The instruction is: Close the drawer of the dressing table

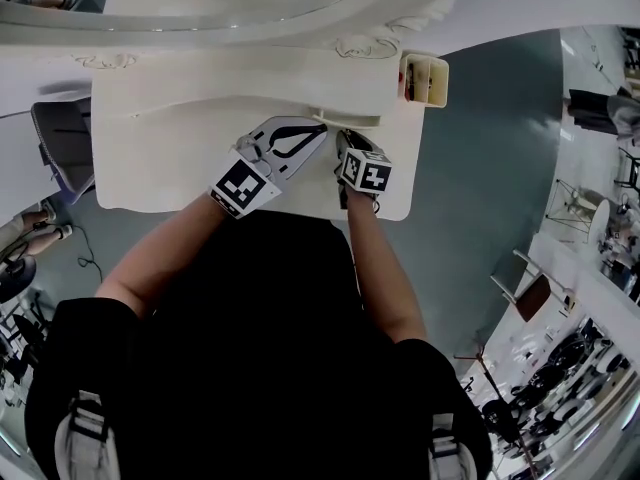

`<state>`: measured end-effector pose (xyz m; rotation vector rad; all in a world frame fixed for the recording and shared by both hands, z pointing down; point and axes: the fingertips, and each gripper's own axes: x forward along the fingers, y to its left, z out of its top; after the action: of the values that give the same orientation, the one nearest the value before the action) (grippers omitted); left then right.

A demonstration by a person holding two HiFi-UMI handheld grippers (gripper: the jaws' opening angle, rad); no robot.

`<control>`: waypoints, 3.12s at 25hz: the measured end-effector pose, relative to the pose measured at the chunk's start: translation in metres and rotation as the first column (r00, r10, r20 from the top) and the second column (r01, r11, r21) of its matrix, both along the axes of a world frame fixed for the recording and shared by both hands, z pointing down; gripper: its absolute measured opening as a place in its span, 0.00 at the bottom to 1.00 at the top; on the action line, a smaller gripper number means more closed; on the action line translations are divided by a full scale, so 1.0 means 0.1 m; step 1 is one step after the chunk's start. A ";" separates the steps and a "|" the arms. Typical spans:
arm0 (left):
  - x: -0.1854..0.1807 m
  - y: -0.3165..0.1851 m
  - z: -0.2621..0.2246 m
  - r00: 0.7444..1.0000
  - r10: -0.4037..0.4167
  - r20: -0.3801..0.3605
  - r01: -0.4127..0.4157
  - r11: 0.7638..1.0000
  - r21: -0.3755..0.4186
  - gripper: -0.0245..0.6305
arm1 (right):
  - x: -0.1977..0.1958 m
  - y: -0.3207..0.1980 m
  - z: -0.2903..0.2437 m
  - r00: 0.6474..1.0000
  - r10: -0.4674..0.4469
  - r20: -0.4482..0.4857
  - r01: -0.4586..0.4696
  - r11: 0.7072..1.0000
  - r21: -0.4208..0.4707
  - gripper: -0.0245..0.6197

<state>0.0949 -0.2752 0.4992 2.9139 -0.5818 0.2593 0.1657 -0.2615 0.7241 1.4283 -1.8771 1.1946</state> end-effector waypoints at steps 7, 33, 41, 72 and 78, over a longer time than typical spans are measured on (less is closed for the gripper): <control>-0.03 -0.04 0.01 1.000 -0.016 0.008 0.016 1.000 -0.003 0.03 | 0.02 -0.20 -0.02 1.000 -0.006 0.003 0.006 1.000 0.010 0.19; -0.21 0.02 -0.10 0.998 -0.050 0.038 0.049 0.999 0.018 0.03 | 0.04 -0.43 -0.10 1.000 -0.005 0.001 0.005 0.997 0.075 0.23; -0.27 0.13 -0.16 0.997 -0.030 0.066 0.028 0.999 0.026 0.03 | 0.05 -0.13 -0.36 1.000 0.006 -0.006 -0.005 0.993 0.116 0.23; -0.28 0.40 -1.28 0.996 0.068 -0.055 -0.059 0.987 0.151 0.03 | -0.28 0.53 -3.61 0.994 -0.100 -0.041 0.094 0.605 0.790 0.04; -0.31 0.39 -1.30 0.997 0.066 -0.040 -0.058 0.984 0.169 0.03 | -0.31 0.51 -3.68 0.993 -0.112 -0.047 0.105 0.592 0.799 0.04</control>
<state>0.0635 -0.2367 0.3690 3.0953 -0.5306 0.1577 0.1348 -0.2101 0.3565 1.6679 -2.6319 0.2175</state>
